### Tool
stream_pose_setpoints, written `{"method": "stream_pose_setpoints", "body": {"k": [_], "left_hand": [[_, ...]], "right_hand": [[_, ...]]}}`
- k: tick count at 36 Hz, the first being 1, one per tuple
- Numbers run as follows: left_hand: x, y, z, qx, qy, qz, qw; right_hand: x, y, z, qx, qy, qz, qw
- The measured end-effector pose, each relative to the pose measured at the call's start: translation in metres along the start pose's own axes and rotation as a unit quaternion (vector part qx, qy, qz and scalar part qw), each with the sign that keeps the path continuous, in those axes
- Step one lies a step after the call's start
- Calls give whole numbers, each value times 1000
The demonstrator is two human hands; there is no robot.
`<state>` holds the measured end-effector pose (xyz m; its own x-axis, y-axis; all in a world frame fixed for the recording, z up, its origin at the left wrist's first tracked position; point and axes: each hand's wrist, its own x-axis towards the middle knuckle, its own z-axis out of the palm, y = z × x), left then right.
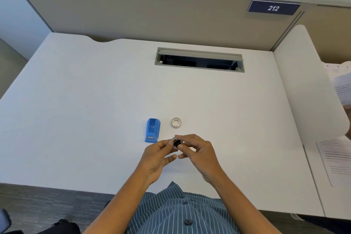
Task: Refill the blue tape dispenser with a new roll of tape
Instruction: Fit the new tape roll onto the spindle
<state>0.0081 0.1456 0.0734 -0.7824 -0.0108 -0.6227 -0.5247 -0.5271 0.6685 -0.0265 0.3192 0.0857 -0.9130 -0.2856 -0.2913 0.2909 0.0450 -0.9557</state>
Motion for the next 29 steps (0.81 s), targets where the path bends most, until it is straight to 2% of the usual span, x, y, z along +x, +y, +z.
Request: {"method": "stream_pose_setpoints", "body": {"k": [11,19,23,29], "left_hand": [[9,1,-2,11,18,7,1000],[20,11,-2,105,53,58,991],[32,23,-3,185,71,97,975],[63,51,-11,311,103,163,931]], "right_hand": [[5,3,1,-56,27,-34,997],[11,2,5,-86,74,-48,992],[16,0,6,-58,98,-51,992],[24,-4,3,-44,133,-30,990]]}}
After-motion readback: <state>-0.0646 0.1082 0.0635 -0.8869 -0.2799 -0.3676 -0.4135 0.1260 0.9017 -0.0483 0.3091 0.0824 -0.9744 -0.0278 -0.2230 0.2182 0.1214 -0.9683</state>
